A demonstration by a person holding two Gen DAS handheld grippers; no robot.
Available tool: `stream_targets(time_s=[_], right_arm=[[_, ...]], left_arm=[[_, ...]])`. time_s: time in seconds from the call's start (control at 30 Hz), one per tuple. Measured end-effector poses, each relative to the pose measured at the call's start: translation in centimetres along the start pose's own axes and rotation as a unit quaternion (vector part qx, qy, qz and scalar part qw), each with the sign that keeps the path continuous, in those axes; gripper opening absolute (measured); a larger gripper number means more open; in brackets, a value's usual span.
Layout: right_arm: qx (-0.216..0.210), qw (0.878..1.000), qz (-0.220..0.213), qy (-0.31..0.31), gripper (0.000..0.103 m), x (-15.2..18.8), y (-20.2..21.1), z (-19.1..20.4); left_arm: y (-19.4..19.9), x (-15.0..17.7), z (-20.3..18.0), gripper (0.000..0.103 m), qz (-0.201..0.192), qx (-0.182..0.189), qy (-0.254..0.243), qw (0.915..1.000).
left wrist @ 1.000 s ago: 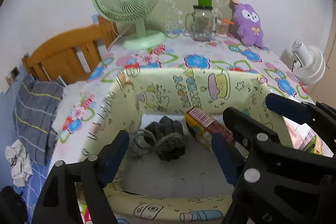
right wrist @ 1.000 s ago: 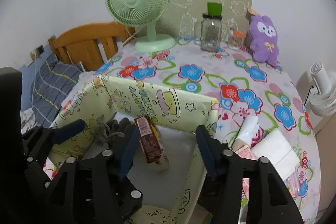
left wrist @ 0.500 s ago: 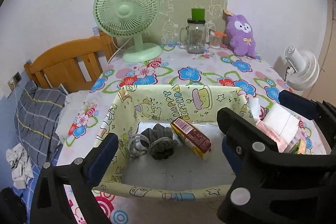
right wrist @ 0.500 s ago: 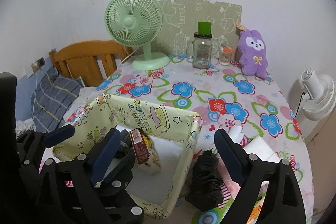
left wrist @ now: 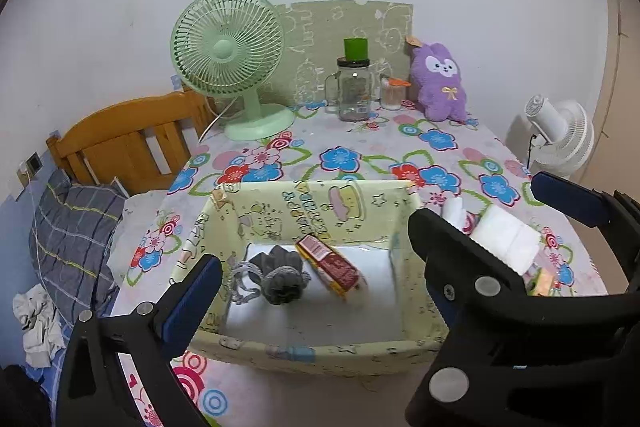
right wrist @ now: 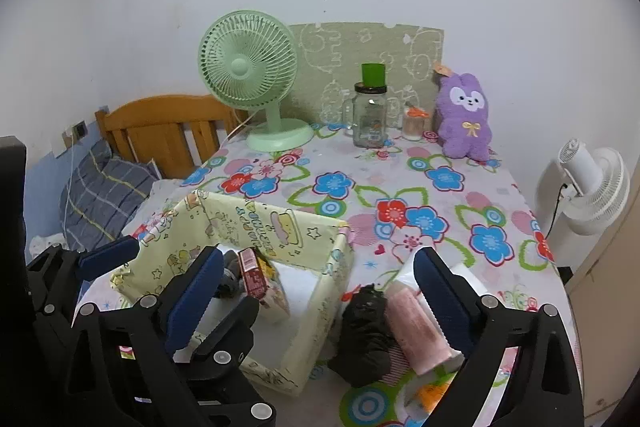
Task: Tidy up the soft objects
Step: 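Withdraw both grippers from the bin toward the remaining items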
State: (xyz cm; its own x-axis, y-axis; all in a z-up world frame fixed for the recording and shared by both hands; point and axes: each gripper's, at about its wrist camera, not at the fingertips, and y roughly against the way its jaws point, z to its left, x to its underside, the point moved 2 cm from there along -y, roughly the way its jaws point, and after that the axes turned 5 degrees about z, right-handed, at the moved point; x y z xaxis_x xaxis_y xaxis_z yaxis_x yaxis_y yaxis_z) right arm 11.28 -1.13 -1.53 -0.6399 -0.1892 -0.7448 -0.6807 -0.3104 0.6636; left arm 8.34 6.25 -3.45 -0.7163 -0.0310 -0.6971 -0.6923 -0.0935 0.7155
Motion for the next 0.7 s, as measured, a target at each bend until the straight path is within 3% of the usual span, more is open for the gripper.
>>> stream_targets(time_s=[0.13,0.7], right_arm=[[0.009,1.0,-0.016,-0.016,0.103,0.5,1.1,-1.0],[0.038,0.999,-0.029,-0.021,0.103,2.6,4.0,-5.2]], left_arm=[[0.6,0.1,-0.8,0.103,-0.006,0.009,-0.002,0.9999],[1.7,1.1,-5.5,0.103,-0.028,0.033,-0.01,0.999]])
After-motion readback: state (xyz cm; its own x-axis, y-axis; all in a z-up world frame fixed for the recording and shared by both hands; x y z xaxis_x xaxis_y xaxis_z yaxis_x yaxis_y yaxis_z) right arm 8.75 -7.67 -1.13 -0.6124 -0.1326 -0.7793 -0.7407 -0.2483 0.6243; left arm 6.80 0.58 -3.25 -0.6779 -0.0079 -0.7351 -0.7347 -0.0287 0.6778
